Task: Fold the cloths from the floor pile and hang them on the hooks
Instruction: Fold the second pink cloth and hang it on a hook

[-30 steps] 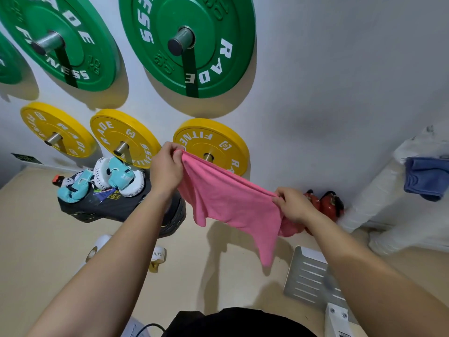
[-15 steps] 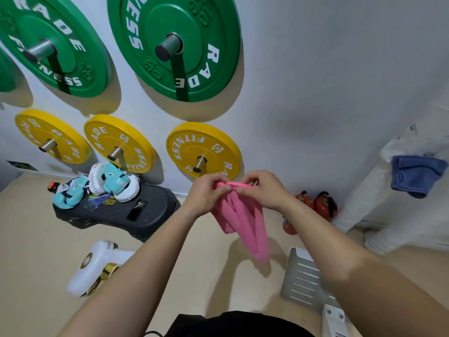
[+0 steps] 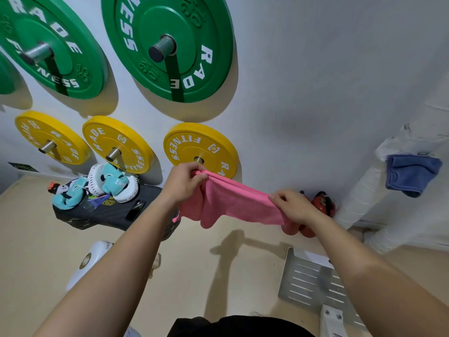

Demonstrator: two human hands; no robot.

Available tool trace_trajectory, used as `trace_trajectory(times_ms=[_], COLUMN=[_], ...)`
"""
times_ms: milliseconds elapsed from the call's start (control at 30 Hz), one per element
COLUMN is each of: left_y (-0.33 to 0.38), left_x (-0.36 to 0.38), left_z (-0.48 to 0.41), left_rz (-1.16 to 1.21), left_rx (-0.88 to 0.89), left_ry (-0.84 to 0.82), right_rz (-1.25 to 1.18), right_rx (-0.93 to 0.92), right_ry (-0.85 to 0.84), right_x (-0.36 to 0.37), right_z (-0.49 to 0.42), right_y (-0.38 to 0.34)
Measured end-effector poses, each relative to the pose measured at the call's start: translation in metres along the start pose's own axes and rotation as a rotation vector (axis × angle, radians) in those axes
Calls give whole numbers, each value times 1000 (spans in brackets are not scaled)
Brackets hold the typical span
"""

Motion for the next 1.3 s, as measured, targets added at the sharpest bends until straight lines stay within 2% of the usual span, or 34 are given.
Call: trace_trajectory(times_ms=[167, 233, 333, 400, 533, 667, 900, 1133, 1300], left_y=[-17, -27, -29, -22, -8, 1, 21, 24, 22], left_x=[-4, 0, 19, 35, 62, 86, 102, 102, 103], left_z=[4, 7, 17, 24, 39, 54, 69, 76, 78], left_rz=[17, 10, 7, 25, 77, 281, 553, 685, 706], left_rx=[-111, -195, -267, -278, -350, -449, -465, -533, -547], left_ry=[14, -35, -165, -188, -92, -6, 129, 230, 253], right_rz=[-126, -167, -205, -201, -300, -489, -742, -832, -889], right_rx=[17, 18, 26, -17, -34, 1, 113, 17, 0], right_ry=[134, 164, 109, 42, -25, 45, 172, 51, 33], right_x=[-12, -15, -5, 10, 37, 53, 70, 75, 74], right_z=[-4, -4, -4, -3, 5, 14, 25, 34, 39], right_y=[11, 10, 0, -13, -33, -39, -29, -43, -47])
Point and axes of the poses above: each hand's wrist, its own z-axis away from the middle knuckle, its own x-axis out of the palm, y = z × x, the point moved 6 cm from there along -z, towards the middle knuckle, and after that the axes turned 11 degrees about x, right-handed, at the moved point
